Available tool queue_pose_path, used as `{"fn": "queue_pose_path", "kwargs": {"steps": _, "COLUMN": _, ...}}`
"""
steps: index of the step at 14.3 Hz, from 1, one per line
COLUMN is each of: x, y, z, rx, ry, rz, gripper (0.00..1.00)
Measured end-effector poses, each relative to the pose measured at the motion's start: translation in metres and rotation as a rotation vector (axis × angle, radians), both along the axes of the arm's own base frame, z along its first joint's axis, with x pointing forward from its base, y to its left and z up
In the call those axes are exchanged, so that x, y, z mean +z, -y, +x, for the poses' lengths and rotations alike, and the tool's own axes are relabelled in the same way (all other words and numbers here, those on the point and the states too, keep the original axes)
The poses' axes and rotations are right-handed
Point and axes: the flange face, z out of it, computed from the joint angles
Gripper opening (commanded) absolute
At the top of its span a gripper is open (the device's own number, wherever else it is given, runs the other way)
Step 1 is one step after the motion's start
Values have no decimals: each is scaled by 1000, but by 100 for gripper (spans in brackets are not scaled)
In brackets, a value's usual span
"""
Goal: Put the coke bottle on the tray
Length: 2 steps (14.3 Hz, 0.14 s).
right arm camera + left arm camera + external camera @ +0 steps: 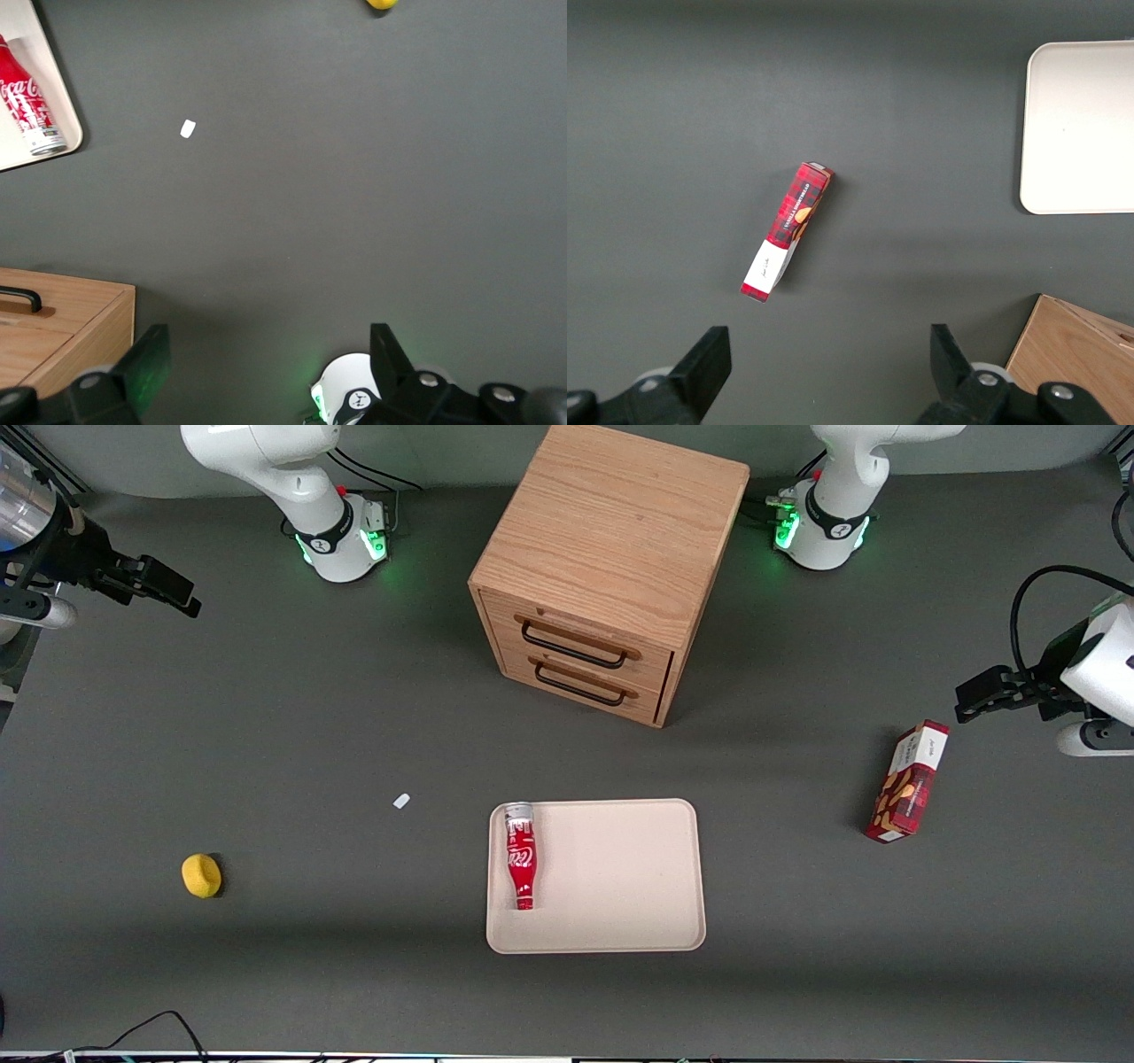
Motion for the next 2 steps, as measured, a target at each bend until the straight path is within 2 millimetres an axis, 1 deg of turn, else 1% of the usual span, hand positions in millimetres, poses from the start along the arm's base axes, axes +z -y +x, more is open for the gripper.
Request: {"fn": "queue_pose_path", "kwargs": {"steps": 2, "x": 1, "y": 3, "z": 4, "rx": -7, "ry": 4, "rz": -6, "gripper": 100}}
